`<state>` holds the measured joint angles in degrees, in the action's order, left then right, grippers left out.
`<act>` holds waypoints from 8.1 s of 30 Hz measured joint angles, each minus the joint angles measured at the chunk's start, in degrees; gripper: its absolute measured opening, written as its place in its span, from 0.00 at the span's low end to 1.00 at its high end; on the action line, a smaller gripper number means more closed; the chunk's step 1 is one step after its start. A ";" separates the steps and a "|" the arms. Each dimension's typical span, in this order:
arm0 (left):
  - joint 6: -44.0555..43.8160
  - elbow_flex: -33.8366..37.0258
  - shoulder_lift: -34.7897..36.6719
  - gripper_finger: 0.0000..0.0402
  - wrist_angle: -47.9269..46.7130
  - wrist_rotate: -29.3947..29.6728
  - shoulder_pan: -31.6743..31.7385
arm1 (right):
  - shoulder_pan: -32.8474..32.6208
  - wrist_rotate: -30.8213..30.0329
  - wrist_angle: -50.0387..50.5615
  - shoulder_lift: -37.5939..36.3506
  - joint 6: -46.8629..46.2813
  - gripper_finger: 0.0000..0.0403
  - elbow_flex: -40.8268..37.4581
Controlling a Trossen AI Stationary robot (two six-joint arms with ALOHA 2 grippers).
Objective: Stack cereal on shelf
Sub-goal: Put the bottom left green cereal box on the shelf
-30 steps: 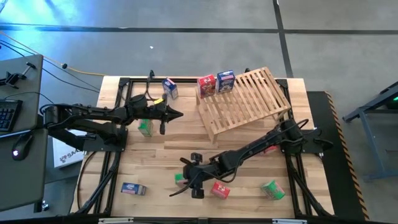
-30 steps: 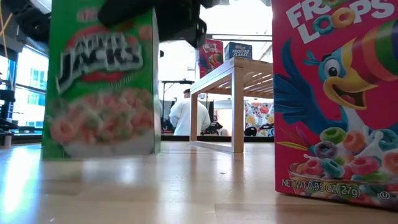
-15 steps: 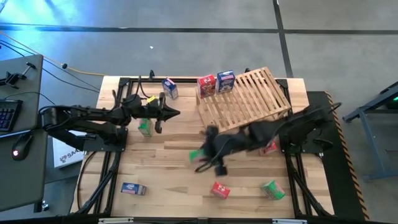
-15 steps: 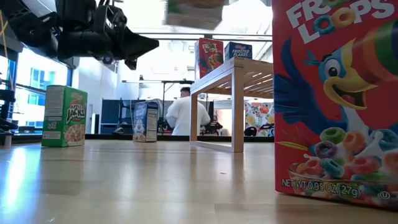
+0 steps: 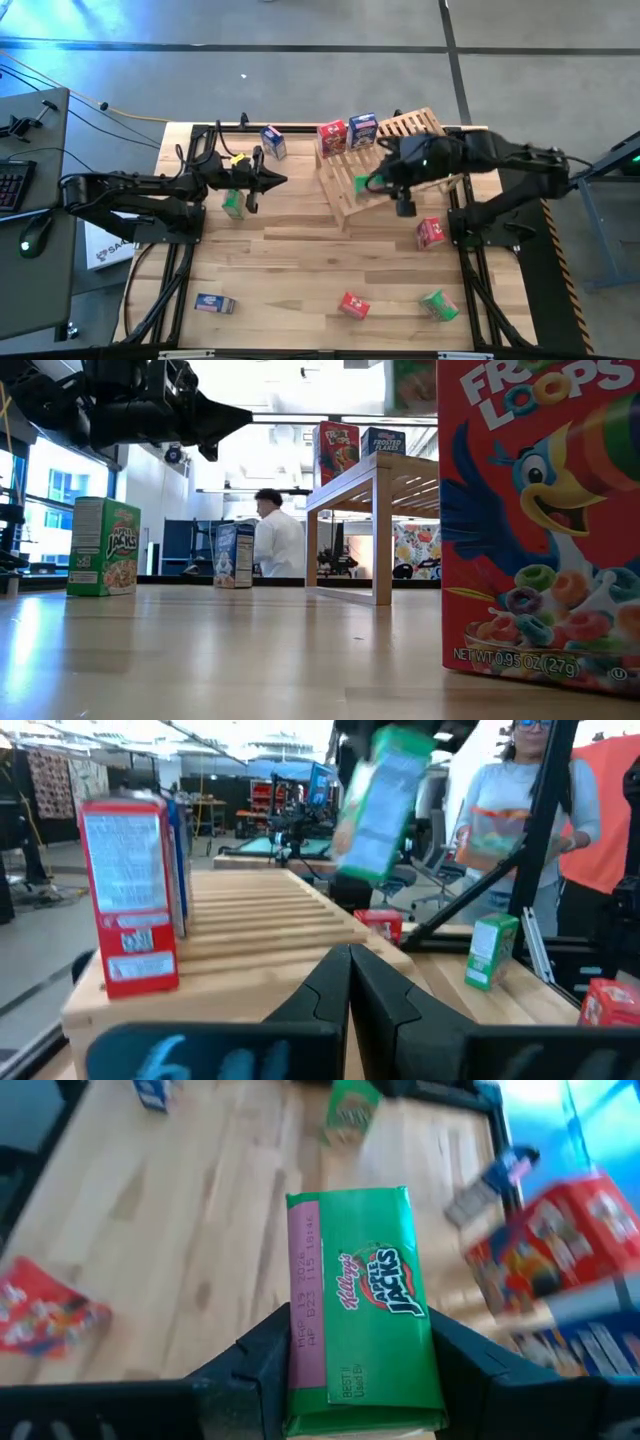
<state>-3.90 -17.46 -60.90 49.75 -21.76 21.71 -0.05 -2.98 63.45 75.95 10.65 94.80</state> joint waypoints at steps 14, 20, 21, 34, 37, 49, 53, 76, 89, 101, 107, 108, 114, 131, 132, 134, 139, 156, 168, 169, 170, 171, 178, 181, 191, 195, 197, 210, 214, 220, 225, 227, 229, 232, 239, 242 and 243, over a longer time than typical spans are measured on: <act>3.32 -2.77 0.00 0.00 -3.15 -0.17 1.58 | 23.56 11.71 5.65 -1.91 12.31 0.38 0.00; 3.57 -4.15 -0.02 0.00 -3.48 -0.15 3.56 | 33.63 17.61 6.00 -1.88 15.43 0.38 -0.94; 3.60 -4.34 -0.02 0.00 -3.56 -0.17 3.75 | 35.06 18.53 5.70 -1.99 15.98 0.38 -2.00; 5.14 -5.55 -0.04 0.00 -3.60 0.35 4.23 | 47.80 26.38 -5.34 -5.12 21.82 0.38 -15.23; 6.05 -5.55 -0.04 0.00 -3.60 1.31 4.22 | 49.51 27.43 -5.78 -4.62 22.87 0.38 -15.27; 5.68 -5.55 -0.04 0.00 -3.56 1.38 5.08 | 51.08 29.70 -10.32 -4.24 22.62 0.38 -18.69; 5.66 -5.55 -0.04 0.00 -3.53 1.40 5.08 | 50.70 26.30 -11.80 -4.27 20.38 0.39 -18.86; 5.49 -5.55 -0.04 0.00 -3.23 1.45 5.08 | 49.39 20.83 -15.68 -5.60 17.84 0.58 -18.80; 5.64 -5.55 -0.04 0.00 -3.23 1.45 5.08 | 49.39 20.00 -16.06 -15.12 13.73 0.54 -18.71; 5.62 -5.55 -0.04 0.00 -3.25 1.53 5.08 | 47.79 15.78 -14.67 -16.54 9.51 0.05 -18.73; 5.48 -5.55 -0.04 0.00 -3.42 1.49 5.08 | 44.25 12.20 -12.24 -17.62 5.50 0.03 -18.73; 5.51 -5.55 -0.04 0.00 -3.42 1.47 5.08 | 43.52 11.57 -12.14 -17.62 4.37 0.03 -18.75; 5.53 -5.55 -0.04 0.00 -3.40 1.42 5.08 | 39.04 4.33 -14.22 -17.81 1.48 0.00 -20.21; 5.02 -5.55 -0.04 0.00 -3.18 1.40 5.08 | 34.39 -8.39 -31.86 -31.15 -12.76 0.00 -45.08; 4.98 -5.55 -0.04 0.00 -3.18 1.43 5.08 | 34.27 -9.25 -31.32 -31.02 -13.47 0.00 -45.13; 4.70 -5.55 -0.04 0.00 -3.20 1.45 5.08 | 34.31 -11.55 -30.89 -30.38 -14.93 0.00 -45.13; 4.63 -5.55 -0.04 0.00 -3.21 1.47 5.08 | 34.66 -14.35 -30.86 -26.90 -16.69 0.00 -45.13; 4.61 -5.57 -0.03 0.00 -3.23 1.49 5.06 | 37.47 -19.28 -36.36 -21.21 -13.91 0.00 -45.13; 4.59 -5.57 -0.02 0.00 -3.23 1.46 5.08 | 37.95 -14.87 -34.15 -23.80 -14.14 0.00 -45.03; 4.59 -5.57 -0.03 0.00 -3.23 1.45 5.06 | 37.95 -14.65 -34.83 -23.62 -14.09 0.00 -45.03; 4.59 -5.57 -0.03 0.00 -3.23 1.46 5.07 | 37.94 -14.59 -35.71 -23.34 -13.71 0.00 -45.00; 4.59 -5.57 -0.03 0.00 -3.23 1.47 5.08 | 37.95 -14.60 -36.62 -22.97 -13.35 0.00 -45.00; 4.59 -5.57 -0.03 0.00 -3.23 1.47 5.08 | 37.96 -14.34 -42.67 -19.91 -8.91 0.00 -44.96; 4.59 -5.57 -0.02 0.00 -3.23 1.46 5.08 | 37.98 -14.56 -44.72 -18.71 -6.29 0.00 -44.96; 4.59 -5.57 -0.02 0.00 -3.23 1.45 5.06 | 42.82 -15.46 -48.44 -21.20 0.88 0.00 -44.96; 4.59 -5.57 -0.02 0.00 -3.23 1.42 5.07 | 43.72 -5.41 -42.49 -25.08 0.18 0.00 -44.94; 4.59 -5.57 -0.02 0.00 -3.23 1.42 5.06 | 43.39 1.51 -38.10 -26.56 -0.43 0.00 -44.94; 4.59 -5.57 -0.02 0.00 -3.25 1.42 5.07 | 36.85 7.12 -50.54 -24.89 -3.11 0.00 -54.84; 4.59 -5.57 -0.03 0.00 -3.25 1.42 5.06 | 36.85 1.25 -50.64 -24.90 -3.28 0.00 -54.90; 4.85 -5.57 -0.02 0.00 -3.25 1.42 5.08 | 36.87 -0.59 -50.46 -24.90 -3.14 0.00 -54.90; 5.09 -5.57 -0.02 0.00 -3.36 1.42 5.08 | 36.85 -4.09 -50.46 -24.90 -3.12 0.00 -54.90; 5.09 -5.57 -0.02 0.00 -3.36 1.42 5.06 | 36.85 -4.70 -50.43 -24.90 -3.10 0.00 -54.90; 5.07 -5.57 -0.02 0.00 -3.36 1.42 5.06 | 36.85 -4.85 -50.28 -24.91 -3.04 0.00 -54.61; 5.07 -5.57 -0.04 0.00 -3.36 1.42 5.06 | 35.99 -4.75 -47.95 -25.50 -3.20 0.00 -52.69; 5.07 -5.57 -0.02 0.00 -3.39 1.40 5.06 | 31.47 -2.53 -42.56 -26.88 -5.17 0.00 -49.01; 5.05 -5.57 -0.02 0.00 -3.49 1.40 5.04 | 30.35 -2.17 -41.40 -25.56 -6.86 0.00 -49.79; 5.05 -5.57 -0.02 0.00 -3.52 1.40 5.04 | 30.02 -3.06 -41.43 -24.93 -7.15 0.00 -50.25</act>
<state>1.15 -23.03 -60.93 46.24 -20.36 26.75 29.97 -6.04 22.02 51.02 3.50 44.55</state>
